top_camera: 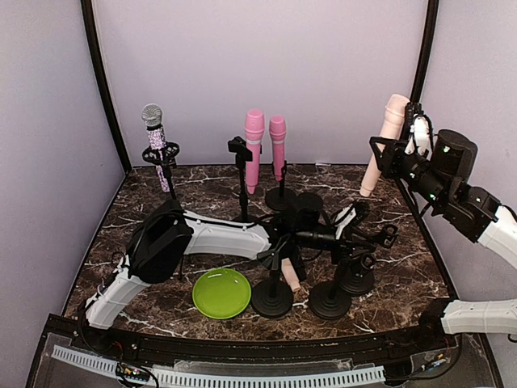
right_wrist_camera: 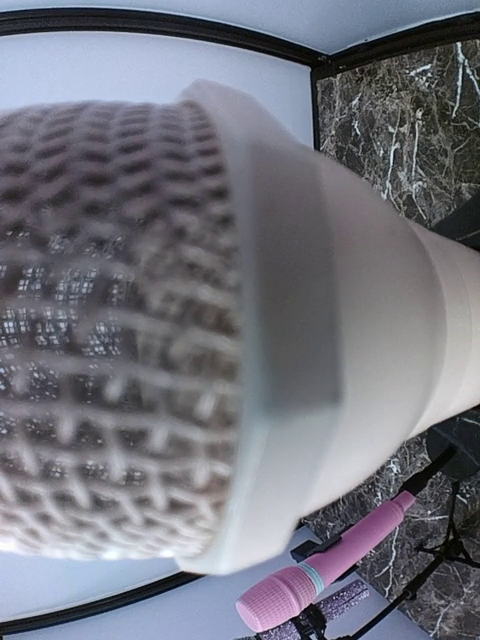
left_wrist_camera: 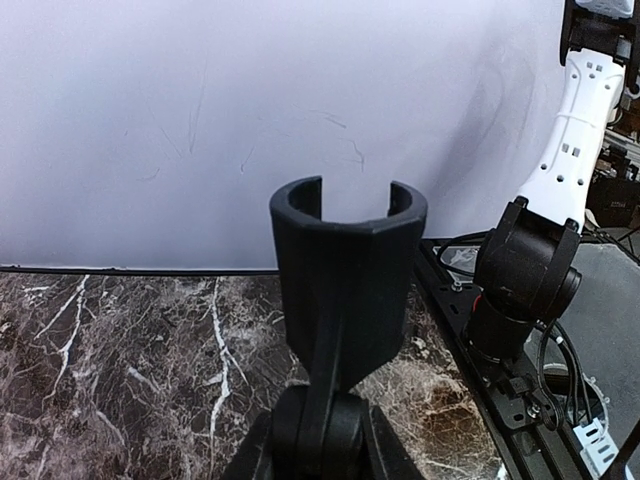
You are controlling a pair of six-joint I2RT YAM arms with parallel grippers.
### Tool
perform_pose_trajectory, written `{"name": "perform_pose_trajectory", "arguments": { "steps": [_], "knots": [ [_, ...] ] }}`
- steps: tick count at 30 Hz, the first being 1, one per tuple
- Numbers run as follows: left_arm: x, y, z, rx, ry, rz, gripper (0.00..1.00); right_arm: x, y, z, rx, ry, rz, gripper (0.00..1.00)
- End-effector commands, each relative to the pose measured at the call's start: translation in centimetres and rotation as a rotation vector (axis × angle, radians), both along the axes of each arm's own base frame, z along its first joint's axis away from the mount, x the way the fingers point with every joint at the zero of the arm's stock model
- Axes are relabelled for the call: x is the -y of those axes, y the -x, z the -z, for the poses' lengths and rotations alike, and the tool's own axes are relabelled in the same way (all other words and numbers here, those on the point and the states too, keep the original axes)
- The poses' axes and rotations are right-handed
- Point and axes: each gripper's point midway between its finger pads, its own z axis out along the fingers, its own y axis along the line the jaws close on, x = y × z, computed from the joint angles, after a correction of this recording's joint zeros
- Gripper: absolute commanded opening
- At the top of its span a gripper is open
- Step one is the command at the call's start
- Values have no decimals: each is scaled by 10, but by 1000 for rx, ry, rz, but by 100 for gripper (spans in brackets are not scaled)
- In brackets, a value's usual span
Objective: Remove the microphone from the stand
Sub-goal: Place the microphone stand at the center of the board.
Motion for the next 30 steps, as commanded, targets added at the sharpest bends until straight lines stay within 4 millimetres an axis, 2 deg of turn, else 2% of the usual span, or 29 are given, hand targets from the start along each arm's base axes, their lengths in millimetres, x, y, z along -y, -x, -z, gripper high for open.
{"name": "perform_pose_trajectory", "arguments": {
  "steps": [1, 7, 12, 14, 27, 29, 30],
  "knots": [
    [4, 3, -48, 95, 106, -4, 0, -1, 0, -15, 50, -43, -8, 0],
    [2, -15, -56, 179, 129, -85, 0, 1, 1, -15, 52, -43, -2, 0],
    [-9, -40, -68, 153, 166, -126, 0, 2, 2, -15, 54, -42, 1, 0],
    [-11, -44, -69, 144, 174, -125, 0, 2, 2, -16, 55, -42, 1, 0],
    [-14, -44, -40, 133, 117, -116, 0, -4, -3, -12, 40, -38, -14, 0],
    [-15, -44, -38, 130, 109, -113, 2, -5, -3, -12, 37, -38, -15, 0],
    [-15, -44, -37, 126, 105, -110, 7, -5, -3, -11, 36, -38, -15, 0]
  ]
}}
